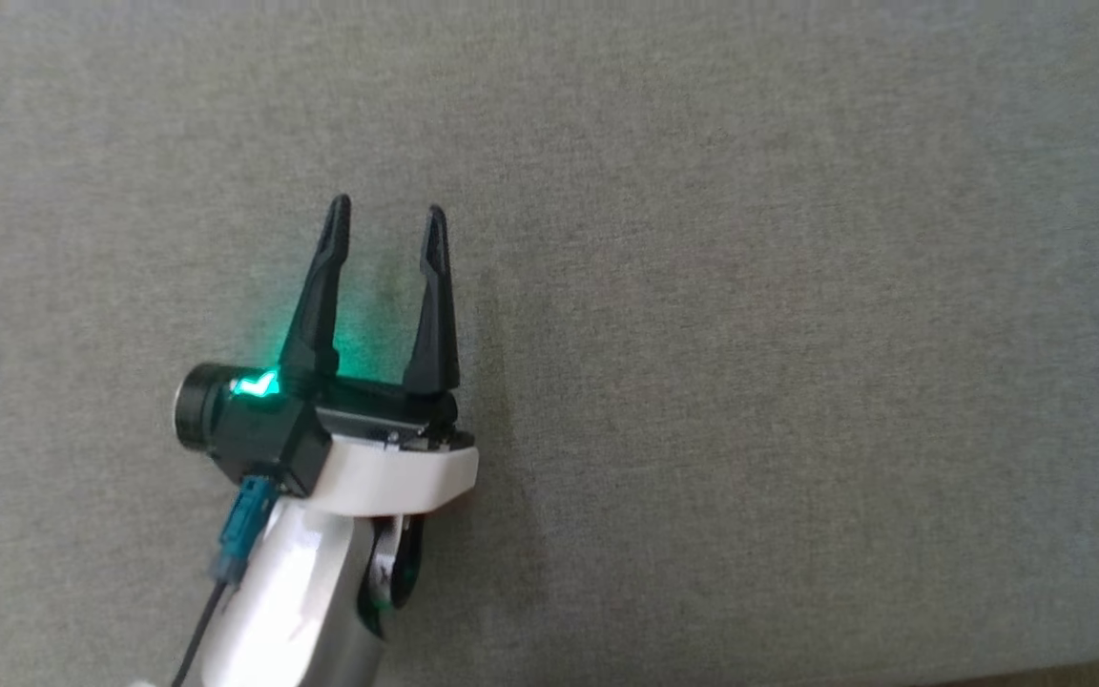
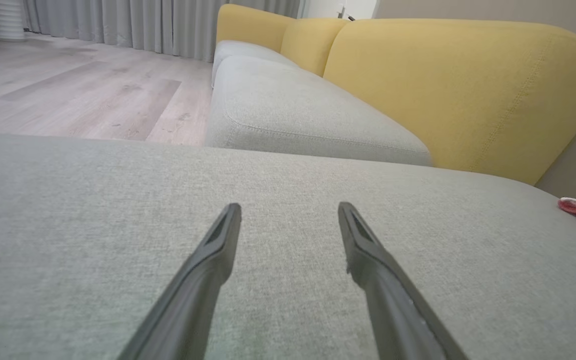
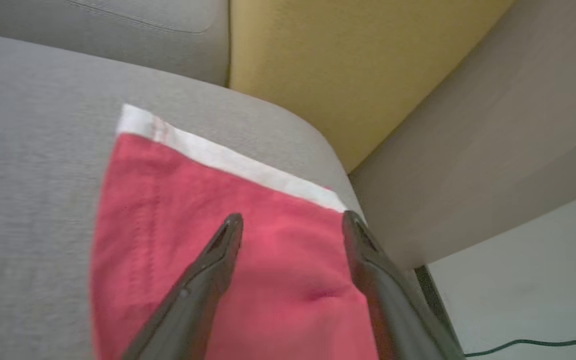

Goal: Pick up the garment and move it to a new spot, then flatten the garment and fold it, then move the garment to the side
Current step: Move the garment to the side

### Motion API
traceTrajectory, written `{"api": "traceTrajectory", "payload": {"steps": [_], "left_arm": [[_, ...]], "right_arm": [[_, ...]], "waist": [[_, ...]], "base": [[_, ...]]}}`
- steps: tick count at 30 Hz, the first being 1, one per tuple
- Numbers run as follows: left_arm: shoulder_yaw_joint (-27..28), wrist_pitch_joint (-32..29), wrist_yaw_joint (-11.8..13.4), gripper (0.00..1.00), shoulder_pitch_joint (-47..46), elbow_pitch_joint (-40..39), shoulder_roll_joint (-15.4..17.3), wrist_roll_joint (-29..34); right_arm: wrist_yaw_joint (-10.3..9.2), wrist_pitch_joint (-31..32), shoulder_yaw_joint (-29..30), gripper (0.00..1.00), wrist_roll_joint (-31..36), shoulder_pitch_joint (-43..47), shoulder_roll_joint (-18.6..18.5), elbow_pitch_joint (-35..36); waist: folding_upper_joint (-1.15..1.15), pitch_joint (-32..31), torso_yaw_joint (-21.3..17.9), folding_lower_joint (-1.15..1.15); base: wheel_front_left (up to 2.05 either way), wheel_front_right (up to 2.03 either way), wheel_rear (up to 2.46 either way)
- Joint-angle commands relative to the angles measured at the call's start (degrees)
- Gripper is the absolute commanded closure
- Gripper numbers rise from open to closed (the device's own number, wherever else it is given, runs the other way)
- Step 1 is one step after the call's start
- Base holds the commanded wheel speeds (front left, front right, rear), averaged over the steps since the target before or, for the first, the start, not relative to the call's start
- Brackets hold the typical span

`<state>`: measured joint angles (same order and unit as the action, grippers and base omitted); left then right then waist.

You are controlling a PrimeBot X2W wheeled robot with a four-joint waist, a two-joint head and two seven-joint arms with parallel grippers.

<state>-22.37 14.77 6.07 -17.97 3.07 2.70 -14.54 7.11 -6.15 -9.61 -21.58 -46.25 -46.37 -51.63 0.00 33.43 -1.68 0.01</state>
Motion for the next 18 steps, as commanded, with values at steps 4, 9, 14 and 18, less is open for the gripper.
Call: {"api": "traceTrajectory", "payload": {"steps": [4, 9, 14, 18], "left_arm": [[0.8, 0.2, 0.4, 0.00, 3.0, -0.3, 0.2, -0.3], [1.1, 0.2, 0.2, 0.00, 7.1, 2.3, 0.2, -0.6], [2.4, 0.2, 0.9, 0.00, 13.2, 5.3, 0.2, -2.3], [5.4, 0.2, 3.1, 0.00, 19.2, 6.1, 0.2, -3.5]], "right_arm": [[0.37, -3.1, 0.2, 0.00, 2.5, 5.6, 6.3, 1.9], [0.37, -6.7, -4.0, 0.00, 1.1, 12.1, 16.8, 5.9], [0.37, -8.7, -10.5, 0.00, -2.5, 21.4, 25.0, 11.1], [0.37, -8.8, -11.1, 0.00, -3.0, 32.0, 31.0, 19.9]], "waist": [[0.00, -6.9, -0.2, -0.01], [0.00, -16.1, -0.2, -0.01], [0.00, -27.3, 0.6, -0.01], [0.00, -35.2, 1.4, -0.01]], "base": [[0.00, 0.00, 0.00], [0.00, 0.00, 0.00], [0.00, 0.00, 0.00], [0.00, 0.00, 0.00]]}}
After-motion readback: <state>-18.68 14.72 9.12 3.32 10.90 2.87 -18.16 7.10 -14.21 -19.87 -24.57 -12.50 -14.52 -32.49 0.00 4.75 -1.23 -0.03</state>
